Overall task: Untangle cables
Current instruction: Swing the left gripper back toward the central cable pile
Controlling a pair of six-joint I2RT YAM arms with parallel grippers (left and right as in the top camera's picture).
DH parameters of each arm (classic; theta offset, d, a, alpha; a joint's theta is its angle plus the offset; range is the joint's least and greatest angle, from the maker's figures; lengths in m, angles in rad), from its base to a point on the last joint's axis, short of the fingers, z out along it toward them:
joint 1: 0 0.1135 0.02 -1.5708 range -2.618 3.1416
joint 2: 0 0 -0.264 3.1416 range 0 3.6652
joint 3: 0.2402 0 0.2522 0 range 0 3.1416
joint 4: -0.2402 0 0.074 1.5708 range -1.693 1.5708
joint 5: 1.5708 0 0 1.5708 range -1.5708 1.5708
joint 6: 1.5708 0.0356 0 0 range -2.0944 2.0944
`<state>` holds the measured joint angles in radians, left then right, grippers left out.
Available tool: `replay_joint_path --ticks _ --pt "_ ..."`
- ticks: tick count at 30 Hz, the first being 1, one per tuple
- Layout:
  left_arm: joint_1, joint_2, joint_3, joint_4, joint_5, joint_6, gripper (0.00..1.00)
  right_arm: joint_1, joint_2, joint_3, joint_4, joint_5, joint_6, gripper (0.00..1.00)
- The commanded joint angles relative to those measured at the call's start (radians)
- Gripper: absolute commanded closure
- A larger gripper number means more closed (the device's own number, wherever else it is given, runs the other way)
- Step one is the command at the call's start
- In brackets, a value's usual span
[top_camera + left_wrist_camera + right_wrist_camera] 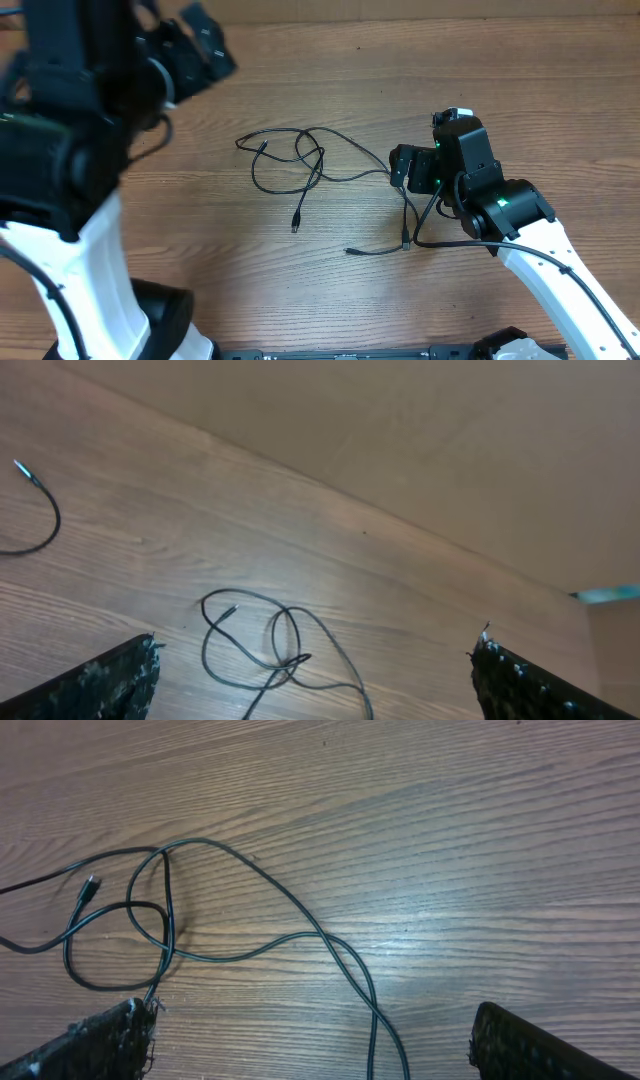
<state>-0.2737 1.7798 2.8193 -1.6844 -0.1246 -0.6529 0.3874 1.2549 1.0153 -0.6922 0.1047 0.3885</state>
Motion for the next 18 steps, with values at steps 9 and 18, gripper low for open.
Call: replay_joint_path --ticks 9,18 --pt "-0.092 0.211 0.003 0.015 -0.357 -0.209 0.0 -0.002 -0.002 0.005 0.005 0.007 -0.004 0.0" --pt "-0.087 0.436 -0.024 0.132 -0.354 -0.238 0.0 -0.002 -0.002 0.005 0.005 0.007 -0.004 0.0"
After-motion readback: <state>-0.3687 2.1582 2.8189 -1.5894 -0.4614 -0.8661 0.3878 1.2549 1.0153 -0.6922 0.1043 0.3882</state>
